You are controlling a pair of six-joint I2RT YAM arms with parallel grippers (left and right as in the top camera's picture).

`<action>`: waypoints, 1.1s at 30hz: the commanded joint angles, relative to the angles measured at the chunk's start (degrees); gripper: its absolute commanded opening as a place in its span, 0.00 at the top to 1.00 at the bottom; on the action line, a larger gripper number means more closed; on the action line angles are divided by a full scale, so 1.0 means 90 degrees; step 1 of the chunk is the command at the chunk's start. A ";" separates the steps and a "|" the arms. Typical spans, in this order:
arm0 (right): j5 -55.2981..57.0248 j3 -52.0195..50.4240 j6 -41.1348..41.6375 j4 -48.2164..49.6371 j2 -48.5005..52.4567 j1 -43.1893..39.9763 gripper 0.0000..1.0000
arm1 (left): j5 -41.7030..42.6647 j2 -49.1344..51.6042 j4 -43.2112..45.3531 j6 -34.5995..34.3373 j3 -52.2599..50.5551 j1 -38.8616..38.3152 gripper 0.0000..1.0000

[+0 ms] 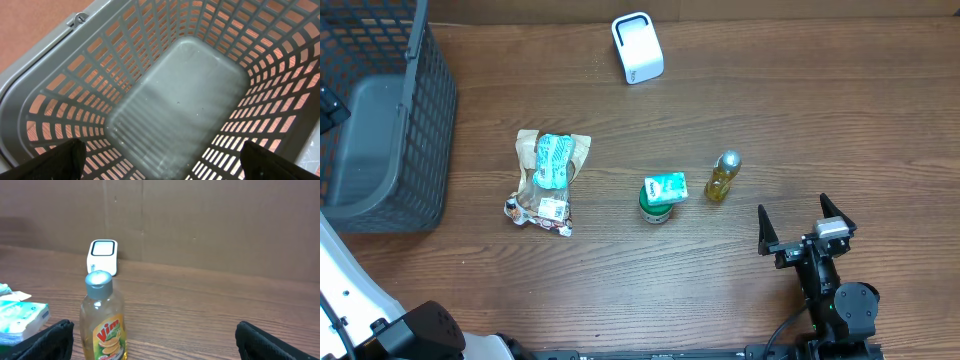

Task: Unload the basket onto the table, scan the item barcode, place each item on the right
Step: 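Open the left gripper and withdraw it over the empty basket, then reach the right gripper forward over the green tissue pack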

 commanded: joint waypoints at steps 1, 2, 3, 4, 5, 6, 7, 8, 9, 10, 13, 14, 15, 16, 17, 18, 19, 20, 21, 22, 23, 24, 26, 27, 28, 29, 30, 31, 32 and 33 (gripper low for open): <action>0.0051 -0.0068 -0.0007 0.0017 -0.0058 -0.0017 0.00 | 0.0053 0.0063 0.0002 0.0124 0.0112 -0.0005 0.00; 0.0051 -0.0068 -0.0010 0.0017 -0.0058 -0.0017 0.00 | 0.0056 0.0063 0.0000 0.0124 0.0112 -0.0005 0.01; 0.0051 -0.0068 -0.0010 0.0017 -0.0058 -0.0017 0.00 | 0.0053 0.0063 0.0000 0.0124 0.0112 -0.0005 0.00; 0.0051 -0.0068 -0.0010 0.0017 -0.0058 -0.0017 0.00 | 0.0056 0.0063 0.0002 0.0124 0.0112 -0.0005 0.00; 0.0051 -0.0068 -0.0010 0.0017 -0.0058 -0.0017 0.00 | 0.0053 0.0063 0.0002 0.0124 0.0112 -0.0005 0.00; 0.0051 -0.0068 -0.0007 0.0017 -0.0058 -0.0017 0.00 | 0.0053 0.0063 0.0002 0.0124 0.0112 -0.0005 0.01; 0.0051 -0.0068 -0.0010 0.0017 -0.0058 -0.0017 0.00 | 0.0056 0.0063 0.0002 0.0124 0.0112 -0.0005 0.01; 0.0051 -0.0068 -0.0010 0.0017 -0.0058 -0.0017 0.00 | 0.0056 0.0063 0.0002 0.0124 0.0112 -0.0005 0.01; 0.0051 -0.0068 -0.0010 0.0017 -0.0058 -0.0017 0.00 | 0.0056 0.0063 0.0002 0.0124 0.0112 -0.0005 0.00; 0.0051 -0.0068 -0.0007 0.0017 -0.0058 -0.0017 0.00 | 0.0053 0.0063 0.0002 0.0124 0.0112 -0.0005 0.00; 0.0051 -0.0068 -0.0010 0.0017 -0.0058 -0.0017 0.00 | 0.0056 0.0063 0.0000 0.0124 0.0112 -0.0005 0.01; 0.0051 -0.0068 -0.0010 0.0017 -0.0058 -0.0017 0.00 | 0.0056 0.0063 0.0002 0.0124 0.0112 -0.0005 0.00; 0.0051 -0.0068 -0.0010 0.0017 -0.0058 -0.0017 0.00 | 0.0056 0.0063 0.0002 0.0124 0.0112 -0.0005 0.00; 0.0051 -0.0068 -0.0010 0.0017 -0.0058 -0.0017 0.00 | 0.0053 0.0063 0.0000 0.0124 0.0112 -0.0005 0.00; 0.0051 -0.0068 -0.0007 0.0017 -0.0058 -0.0017 0.00 | 0.0056 0.0063 0.0002 0.0124 0.0112 -0.0005 0.00; 0.0051 -0.0068 -0.0010 0.0017 -0.0058 -0.0017 0.00 | 0.0056 0.0063 0.0002 0.0124 0.0112 -0.0005 0.00; 0.0051 -0.0068 -0.0007 0.0017 -0.0058 -0.0017 0.00 | 0.0056 0.0063 0.0002 0.0124 0.0112 -0.0005 0.00; 0.0051 -0.0068 -0.0007 0.0017 -0.0058 -0.0017 0.00 | 0.0056 0.0063 0.0002 0.0124 0.0112 -0.0005 0.00; 0.0051 -0.0068 -0.0010 0.0017 -0.0058 -0.0017 0.00 | 0.0056 0.0063 0.0002 0.0124 0.0112 -0.0005 0.00; 0.0051 -0.0068 -0.0007 0.0017 -0.0058 -0.0017 0.00 | 0.0056 0.0063 0.0002 0.0124 0.0112 -0.0005 0.00; 0.0051 -0.0068 -0.0010 0.0017 -0.0058 -0.0017 0.00 | 0.0056 0.0063 0.0002 0.0124 0.0112 -0.0005 0.00; 0.0051 -0.0068 -0.0010 0.0017 -0.0058 -0.0017 0.00 | 0.0056 0.0063 0.0002 0.0124 0.0112 -0.0005 0.00; 0.0051 -0.0068 -0.0010 0.0029 -0.0058 -0.0017 0.00 | 0.0056 0.0063 0.0002 0.0124 0.0112 -0.0005 0.01; 0.0051 -0.0068 -0.0007 0.0024 -0.0058 -0.0017 0.00 | 0.0056 0.0063 0.0002 0.0124 0.0112 -0.0005 0.00; 0.0051 -0.0068 -0.0007 0.0027 -0.0058 -0.0017 0.00 | 0.0056 0.0063 0.0000 0.0124 0.0112 -0.0005 0.00; 0.0051 -0.0068 -0.0007 0.0024 -0.0058 -0.0017 0.00 | 0.0056 0.0063 0.0002 0.0124 0.0112 -0.0005 0.01; 0.0046 -0.0068 -0.0007 0.0027 -0.0058 -0.0017 0.00 | 0.0056 0.0063 0.0002 0.0124 0.0112 -0.0005 0.00; -0.0007 -0.0068 0.0000 0.0029 -0.0058 -0.0017 0.00 | 0.0056 0.0063 0.0002 0.0124 0.0112 -0.0005 0.01; -0.0153 -0.0068 0.0005 0.0039 -0.0058 -0.0012 0.00 | 0.0053 0.0063 0.0002 0.0124 0.0112 -0.0005 0.00; -0.0236 -0.0068 0.0015 0.0046 -0.0058 -0.0012 0.00 | 0.0056 0.0063 0.0002 0.0124 0.0112 -0.0005 0.00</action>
